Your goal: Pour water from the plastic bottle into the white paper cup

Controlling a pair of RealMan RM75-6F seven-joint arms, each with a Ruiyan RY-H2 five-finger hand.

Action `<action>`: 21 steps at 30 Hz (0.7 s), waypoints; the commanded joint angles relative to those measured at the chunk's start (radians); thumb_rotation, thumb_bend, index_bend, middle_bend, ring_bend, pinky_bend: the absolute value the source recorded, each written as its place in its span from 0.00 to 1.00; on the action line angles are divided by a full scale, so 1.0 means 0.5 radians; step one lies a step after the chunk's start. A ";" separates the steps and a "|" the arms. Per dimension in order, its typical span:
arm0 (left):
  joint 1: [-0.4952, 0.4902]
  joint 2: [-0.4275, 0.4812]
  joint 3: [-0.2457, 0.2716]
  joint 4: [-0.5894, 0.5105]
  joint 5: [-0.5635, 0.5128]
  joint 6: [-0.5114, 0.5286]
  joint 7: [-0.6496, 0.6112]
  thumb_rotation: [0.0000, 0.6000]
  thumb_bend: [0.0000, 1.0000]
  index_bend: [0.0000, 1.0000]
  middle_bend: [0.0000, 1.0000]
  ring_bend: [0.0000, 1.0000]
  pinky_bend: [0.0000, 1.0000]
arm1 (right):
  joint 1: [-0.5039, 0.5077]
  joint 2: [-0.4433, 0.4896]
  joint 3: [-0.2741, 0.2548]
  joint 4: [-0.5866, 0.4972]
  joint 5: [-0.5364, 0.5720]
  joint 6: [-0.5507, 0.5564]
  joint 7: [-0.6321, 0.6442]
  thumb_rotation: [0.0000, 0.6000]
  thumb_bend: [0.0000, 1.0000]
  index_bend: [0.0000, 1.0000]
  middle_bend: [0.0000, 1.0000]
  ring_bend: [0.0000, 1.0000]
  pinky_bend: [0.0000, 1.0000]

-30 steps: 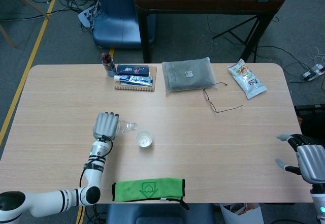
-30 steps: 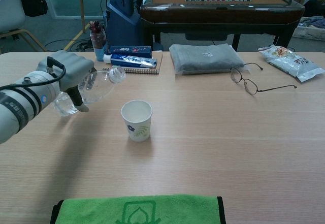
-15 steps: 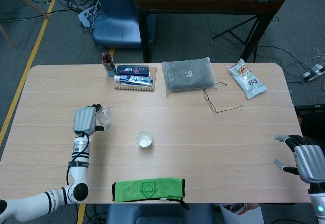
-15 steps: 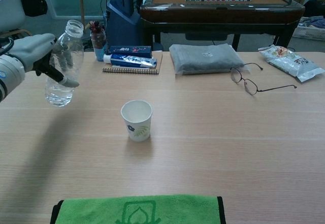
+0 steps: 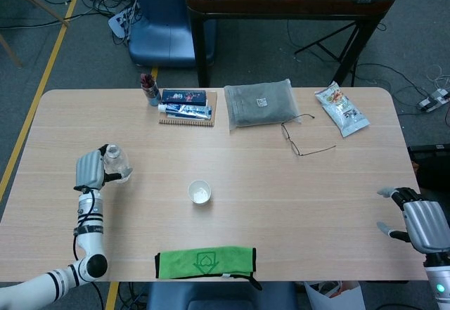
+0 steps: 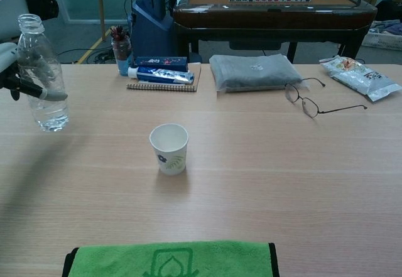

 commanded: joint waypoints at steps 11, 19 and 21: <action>0.124 -0.065 0.046 0.254 0.095 -0.086 -0.382 1.00 0.08 0.60 0.58 0.51 0.64 | 0.006 -0.013 -0.003 0.009 0.012 -0.019 -0.024 1.00 0.07 0.35 0.39 0.32 0.52; 0.160 -0.102 0.043 0.353 0.132 -0.144 -0.566 1.00 0.08 0.56 0.56 0.49 0.64 | 0.010 -0.024 -0.006 0.016 0.022 -0.034 -0.041 1.00 0.08 0.35 0.39 0.32 0.52; 0.168 -0.099 0.045 0.368 0.157 -0.169 -0.635 1.00 0.08 0.55 0.55 0.47 0.64 | 0.013 -0.028 -0.007 0.020 0.029 -0.044 -0.046 1.00 0.08 0.35 0.39 0.32 0.52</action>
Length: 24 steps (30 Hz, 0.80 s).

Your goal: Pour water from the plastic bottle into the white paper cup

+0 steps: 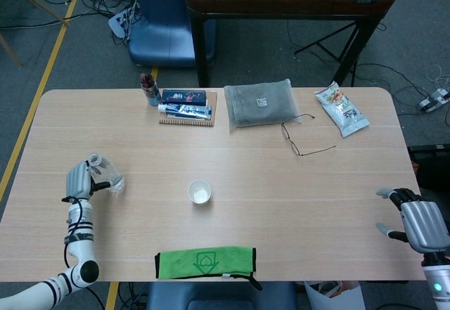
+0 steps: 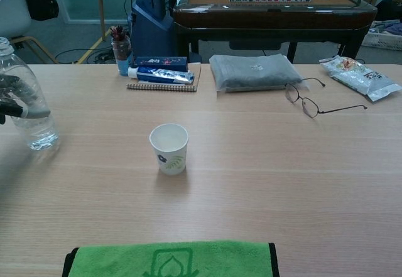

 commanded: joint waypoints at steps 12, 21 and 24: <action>0.054 0.036 0.010 0.032 0.040 -0.104 -0.123 1.00 0.08 0.33 0.29 0.32 0.50 | 0.009 -0.022 0.003 0.017 0.025 -0.022 -0.034 1.00 0.07 0.35 0.39 0.32 0.52; 0.084 0.083 0.015 -0.044 0.010 -0.115 -0.052 1.00 0.08 0.01 0.09 0.21 0.40 | 0.008 -0.021 0.000 0.019 0.012 -0.012 -0.026 1.00 0.07 0.35 0.39 0.32 0.52; 0.094 0.116 0.016 -0.098 -0.024 -0.137 -0.004 1.00 0.08 0.00 0.06 0.18 0.37 | 0.007 -0.019 -0.001 0.018 0.010 -0.009 -0.024 1.00 0.08 0.35 0.40 0.32 0.52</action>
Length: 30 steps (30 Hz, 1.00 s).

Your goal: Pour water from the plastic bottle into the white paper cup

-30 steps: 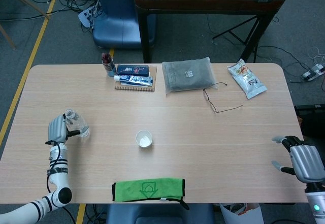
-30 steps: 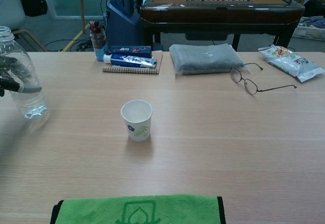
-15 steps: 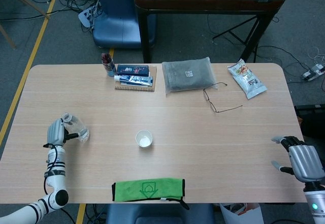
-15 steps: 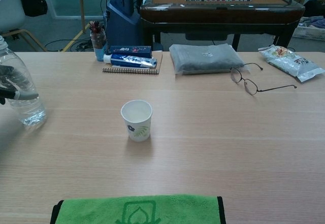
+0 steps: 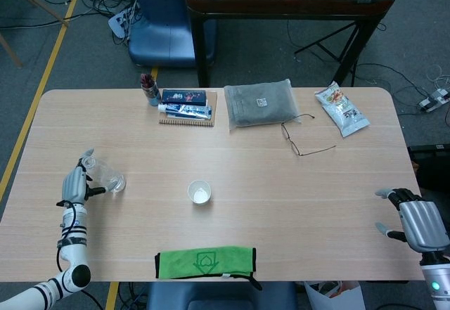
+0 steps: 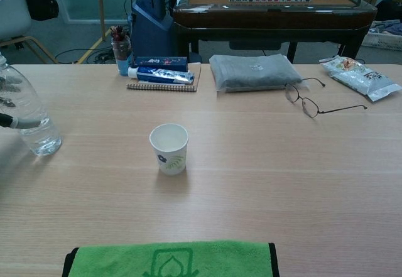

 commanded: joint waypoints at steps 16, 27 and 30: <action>0.108 0.304 0.131 -0.389 -0.083 0.008 0.372 1.00 0.08 0.00 0.00 0.12 0.30 | -0.001 0.001 -0.006 -0.008 -0.009 0.004 -0.015 1.00 0.07 0.35 0.40 0.32 0.52; 0.229 0.550 0.341 -0.588 0.188 0.256 0.622 1.00 0.08 0.00 0.00 0.11 0.28 | -0.003 -0.016 -0.010 -0.015 -0.016 0.011 -0.081 1.00 0.08 0.35 0.39 0.32 0.52; 0.270 0.568 0.399 -0.577 0.331 0.378 0.642 1.00 0.08 0.00 0.00 0.11 0.27 | -0.004 -0.021 -0.011 -0.018 -0.016 0.014 -0.109 1.00 0.08 0.35 0.40 0.32 0.52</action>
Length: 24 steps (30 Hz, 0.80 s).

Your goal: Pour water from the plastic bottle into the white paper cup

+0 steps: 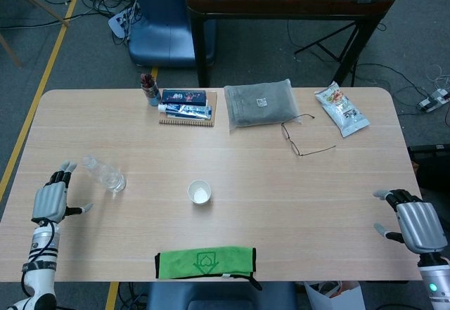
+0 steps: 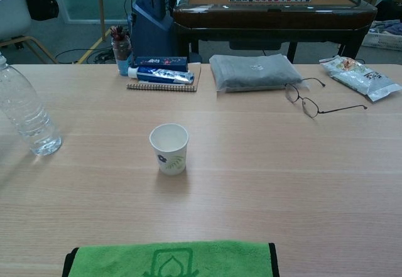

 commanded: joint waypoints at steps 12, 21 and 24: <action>0.241 0.042 0.315 0.015 0.471 0.483 0.398 1.00 0.09 0.16 0.11 0.15 0.27 | 0.002 -0.030 0.002 0.002 0.032 -0.021 -0.111 1.00 0.07 0.35 0.40 0.32 0.52; 0.322 0.183 0.414 -0.156 0.543 0.472 0.452 1.00 0.15 0.32 0.32 0.26 0.27 | -0.003 -0.015 0.009 -0.020 0.055 -0.016 -0.150 1.00 0.07 0.35 0.39 0.32 0.52; 0.336 0.184 0.426 -0.137 0.562 0.461 0.446 1.00 0.15 0.32 0.32 0.26 0.27 | -0.006 -0.007 0.012 -0.028 0.055 -0.008 -0.150 1.00 0.08 0.35 0.40 0.32 0.52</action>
